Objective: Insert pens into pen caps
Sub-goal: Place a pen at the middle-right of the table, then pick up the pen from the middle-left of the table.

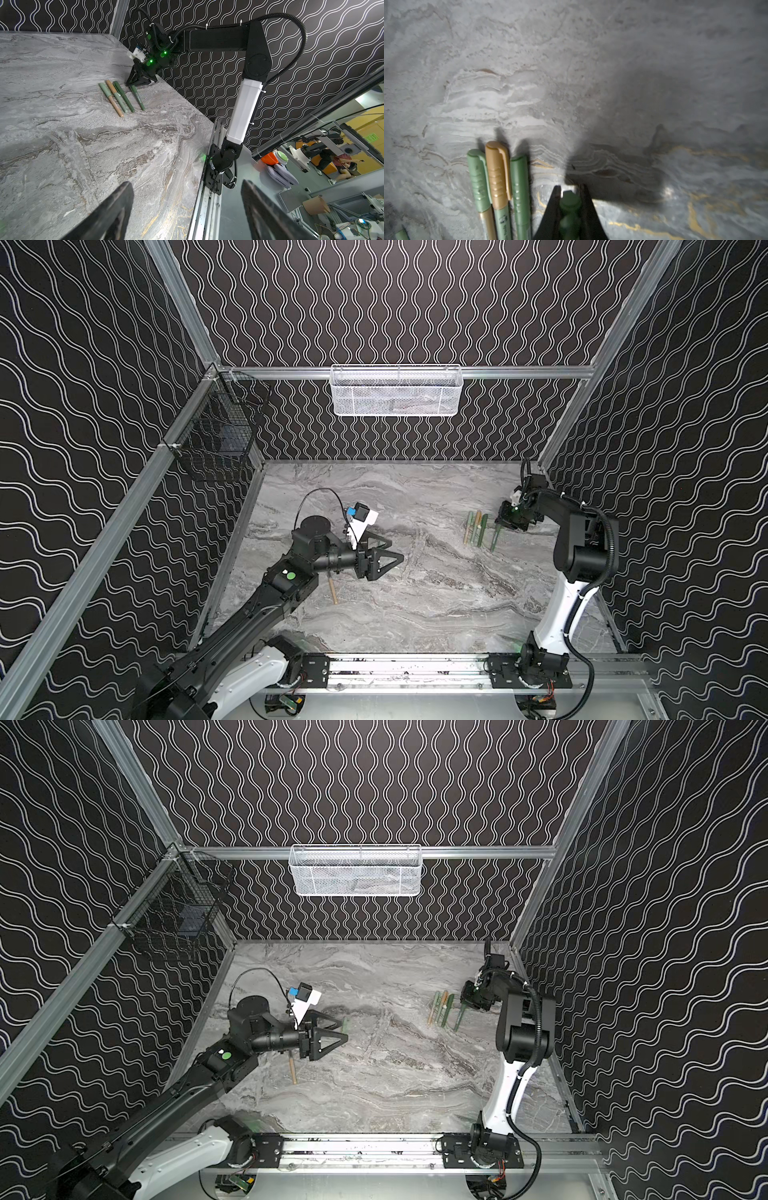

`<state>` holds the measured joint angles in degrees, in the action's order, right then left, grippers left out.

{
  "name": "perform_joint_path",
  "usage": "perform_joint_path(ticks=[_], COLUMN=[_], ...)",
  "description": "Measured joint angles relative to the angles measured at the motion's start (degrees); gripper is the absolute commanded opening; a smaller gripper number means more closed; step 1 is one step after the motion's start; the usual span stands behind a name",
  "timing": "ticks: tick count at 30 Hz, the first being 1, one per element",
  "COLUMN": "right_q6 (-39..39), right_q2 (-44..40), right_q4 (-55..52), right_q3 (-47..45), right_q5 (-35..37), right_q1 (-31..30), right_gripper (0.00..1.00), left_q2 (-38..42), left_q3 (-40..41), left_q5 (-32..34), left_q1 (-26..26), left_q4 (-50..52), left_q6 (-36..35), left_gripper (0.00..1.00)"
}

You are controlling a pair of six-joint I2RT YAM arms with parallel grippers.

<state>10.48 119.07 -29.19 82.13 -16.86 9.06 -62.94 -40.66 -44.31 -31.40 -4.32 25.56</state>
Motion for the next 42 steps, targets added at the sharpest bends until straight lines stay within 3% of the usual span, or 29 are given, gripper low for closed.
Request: perform_joint_path(ticks=[4, 10, 16, 26, 34, 38, 40, 42], right_q6=[0.87, 1.09, 1.03, 0.85, 0.85, 1.11, 2.14, 2.23], right_q2=[0.66, 0.83, 0.37, -5.05, -14.25, -16.65, -16.81, -16.55], right_q4=[0.87, 1.66, 1.88, -0.28, -0.20, 1.95, 3.45, 4.83], right_q3=[0.48, 0.48, 0.48, 0.31, -0.46, -2.56, -3.54, -3.82], right_q5=[-0.92, -0.90, -0.44, 2.62, 4.09, 3.23, 2.29, 0.90], right_q1=[-0.31, -0.72, -0.92, -2.25, -13.00, -21.84, -27.12, -31.69], right_gripper=[0.15, 0.19, 0.32, 0.46, 0.52, 0.53, 0.54, 0.54], left_q2=[0.20, 0.74, 0.74, 0.61, 2.19, 3.82, 4.42, 4.37], left_q3=[0.09, 0.11, 0.20, -0.28, -5.14, -7.91, -9.68, -11.34], left_q5=[0.02, 0.17, 0.22, 0.81, 7.80, 16.11, 22.12, 28.52], left_q1=[0.00, 0.00, 0.00, 0.00, 0.04, 0.07, 0.13, 0.48], left_q4=[-0.07, -0.04, -0.04, 2.10, 14.47, 24.28, 29.77, 35.08], left_q6=[0.00, 0.00, -0.02, -0.07, -3.91, -6.64, -7.91, -7.93], left_gripper=[0.85, 0.85, 0.85, 0.86, 0.87, 0.92, 0.99, 0.99])
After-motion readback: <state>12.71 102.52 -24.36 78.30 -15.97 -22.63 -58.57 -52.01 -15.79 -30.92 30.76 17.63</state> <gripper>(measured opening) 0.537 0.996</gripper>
